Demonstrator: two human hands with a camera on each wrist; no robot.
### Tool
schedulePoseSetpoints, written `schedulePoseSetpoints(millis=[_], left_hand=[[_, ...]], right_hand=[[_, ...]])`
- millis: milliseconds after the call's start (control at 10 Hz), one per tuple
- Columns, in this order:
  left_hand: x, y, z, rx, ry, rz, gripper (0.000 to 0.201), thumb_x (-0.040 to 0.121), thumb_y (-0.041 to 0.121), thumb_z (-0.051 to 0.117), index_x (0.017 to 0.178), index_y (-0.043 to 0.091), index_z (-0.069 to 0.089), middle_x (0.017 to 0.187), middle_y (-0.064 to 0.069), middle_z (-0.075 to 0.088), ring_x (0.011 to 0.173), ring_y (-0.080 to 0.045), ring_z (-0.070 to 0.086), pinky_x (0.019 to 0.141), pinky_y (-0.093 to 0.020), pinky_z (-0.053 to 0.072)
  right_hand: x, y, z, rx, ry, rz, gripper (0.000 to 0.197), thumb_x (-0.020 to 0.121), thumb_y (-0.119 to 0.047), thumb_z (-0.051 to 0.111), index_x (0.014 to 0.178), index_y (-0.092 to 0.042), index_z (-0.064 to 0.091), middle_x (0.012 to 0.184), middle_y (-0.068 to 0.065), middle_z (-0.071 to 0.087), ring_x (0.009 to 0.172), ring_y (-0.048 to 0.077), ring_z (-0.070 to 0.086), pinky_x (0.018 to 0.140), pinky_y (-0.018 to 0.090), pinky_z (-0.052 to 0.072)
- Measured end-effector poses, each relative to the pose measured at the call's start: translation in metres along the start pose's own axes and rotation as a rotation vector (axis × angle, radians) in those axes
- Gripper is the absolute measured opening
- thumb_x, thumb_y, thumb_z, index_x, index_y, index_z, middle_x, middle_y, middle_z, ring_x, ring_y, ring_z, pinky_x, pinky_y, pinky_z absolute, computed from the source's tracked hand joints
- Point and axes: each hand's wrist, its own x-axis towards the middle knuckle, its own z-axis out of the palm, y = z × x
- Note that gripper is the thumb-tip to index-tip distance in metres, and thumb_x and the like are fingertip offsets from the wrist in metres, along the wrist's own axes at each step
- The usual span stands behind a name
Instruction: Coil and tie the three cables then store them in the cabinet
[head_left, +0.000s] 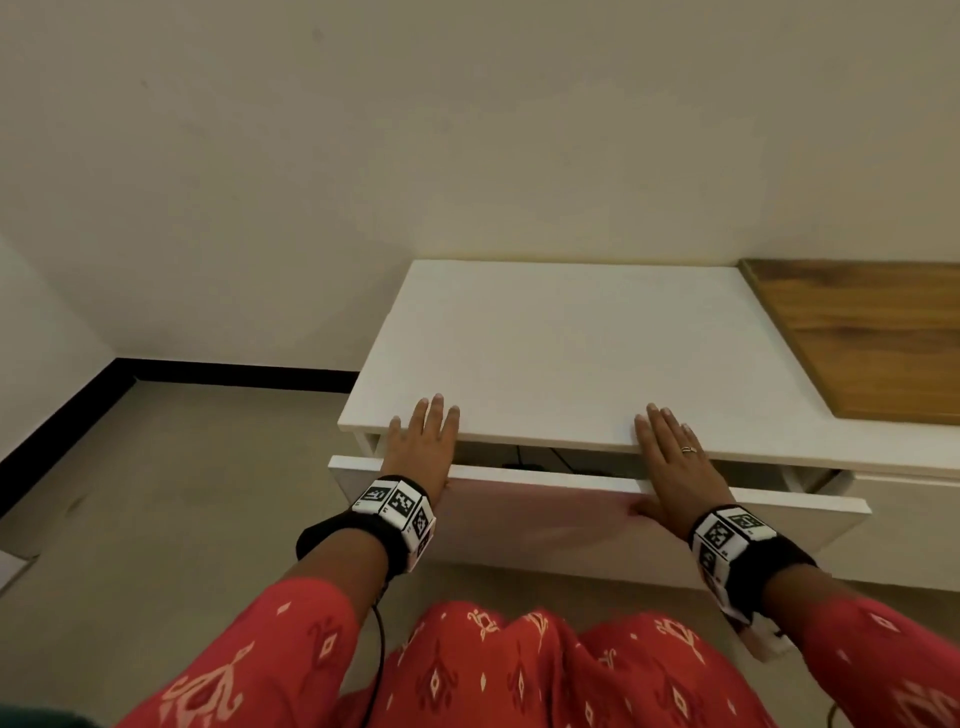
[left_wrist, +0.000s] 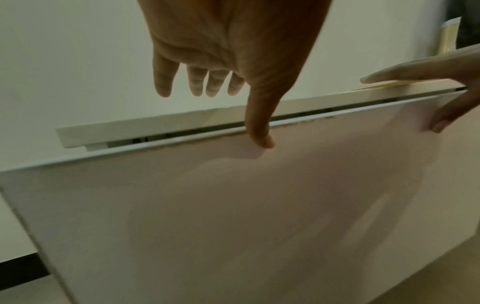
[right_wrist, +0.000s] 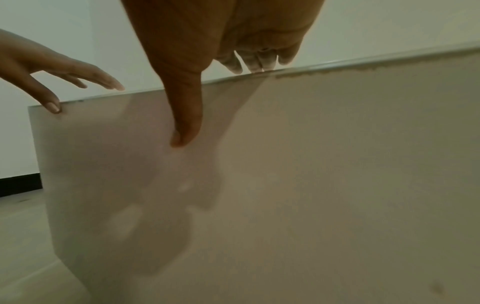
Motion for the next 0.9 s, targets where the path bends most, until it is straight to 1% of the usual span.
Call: schedulePoseSetpoints(millis=[100, 200, 300, 400, 500, 600, 700, 800, 900], left_hand=[[0.013, 0.002, 0.009, -0.045, 0.05, -0.025, 0.073, 0.092, 0.014, 0.049, 0.145, 0.008, 0.0, 0.156, -0.016, 0.001, 0.144, -0.031, 0.004, 0.117, -0.048, 0.015], [0.018, 0.006, 0.014, -0.032, 0.1, -0.019, 0.072, 0.086, 0.015, 0.055, 0.143, 0.004, 0.013, 0.152, -0.02, 0.016, 0.141, -0.034, 0.018, 0.114, -0.048, 0.022], [0.02, 0.004, 0.019, 0.042, 0.15, -0.009, 0.085, 0.05, 0.026, 0.085, 0.124, 0.001, 0.049, 0.127, -0.023, 0.054, 0.115, -0.036, 0.055, 0.09, -0.049, 0.049], [0.025, -0.001, 0.029, 0.042, 0.232, 0.034, 0.086, 0.032, 0.023, 0.088, 0.11, 0.002, 0.056, 0.109, -0.02, 0.065, 0.095, -0.034, 0.065, 0.073, -0.045, 0.055], [0.025, -0.002, 0.031, 0.067, 0.254, 0.055, 0.085, 0.038, 0.022, 0.085, 0.112, 0.001, 0.05, 0.11, -0.022, 0.064, 0.096, -0.036, 0.063, 0.073, -0.045, 0.053], [0.026, -0.002, 0.034, 0.047, 0.262, 0.062, 0.076, 0.05, 0.024, 0.08, 0.115, -0.002, 0.051, 0.113, -0.025, 0.062, 0.1, -0.038, 0.06, 0.075, -0.046, 0.052], [0.026, -0.004, 0.041, -0.013, 0.299, 0.072, 0.065, 0.068, 0.037, 0.058, 0.119, -0.001, 0.047, 0.12, -0.026, 0.056, 0.111, -0.038, 0.046, 0.079, -0.047, 0.049], [0.031, -0.015, 0.049, -0.014, 0.371, 0.117, 0.065, 0.075, 0.04, 0.043, 0.126, 0.0, 0.042, 0.126, -0.025, 0.05, 0.117, -0.037, 0.04, 0.084, -0.047, 0.038], [0.02, -0.014, 0.048, -0.083, 0.391, 0.122, 0.059, 0.083, 0.036, 0.036, 0.132, 0.003, 0.036, 0.129, -0.023, 0.053, 0.118, -0.037, 0.044, 0.089, -0.045, 0.032]], right_hand=[[0.017, 0.004, 0.001, 0.0, -0.003, 0.034, 0.097, 0.082, -0.044, 0.06, 0.146, -0.011, -0.004, 0.156, 0.016, -0.008, 0.145, 0.029, -0.005, 0.117, 0.037, -0.002], [0.03, 0.005, 0.004, -0.032, 0.091, 0.046, 0.09, 0.068, -0.039, 0.077, 0.139, -0.006, 0.032, 0.146, 0.026, 0.031, 0.136, 0.04, 0.031, 0.112, 0.048, 0.027], [0.037, 0.008, 0.009, -0.013, 0.051, 0.076, 0.087, 0.032, -0.039, 0.093, 0.106, -0.004, 0.063, 0.108, 0.026, 0.065, 0.095, 0.042, 0.065, 0.078, 0.051, 0.053], [0.036, 0.011, 0.01, -0.031, 0.072, 0.067, 0.084, 0.031, -0.042, 0.091, 0.102, -0.006, 0.064, 0.103, 0.023, 0.067, 0.09, 0.04, 0.067, 0.072, 0.048, 0.054], [0.032, 0.011, 0.011, -0.037, 0.08, 0.04, 0.083, 0.039, -0.039, 0.09, 0.108, -0.006, 0.058, 0.109, 0.025, 0.065, 0.095, 0.042, 0.064, 0.074, 0.05, 0.053], [0.029, 0.014, 0.016, -0.016, 0.145, 0.005, 0.084, 0.049, -0.034, 0.087, 0.118, -0.008, 0.049, 0.119, 0.026, 0.06, 0.111, 0.039, 0.053, 0.077, 0.051, 0.051], [0.027, 0.019, 0.025, 0.031, 0.204, -0.023, 0.083, 0.051, -0.024, 0.085, 0.123, -0.007, 0.047, 0.125, 0.027, 0.056, 0.118, 0.033, 0.036, 0.075, 0.05, 0.05], [0.034, 0.023, 0.026, 0.056, 0.255, -0.04, 0.062, 0.068, -0.027, 0.06, 0.126, -0.011, 0.044, 0.134, 0.021, 0.044, 0.121, 0.032, 0.036, 0.074, 0.046, 0.049], [0.024, 0.017, 0.03, 0.222, 0.302, 0.012, 0.065, 0.064, -0.025, 0.04, 0.129, -0.016, 0.041, 0.142, 0.012, 0.033, 0.129, 0.027, 0.034, 0.075, 0.04, 0.045]])
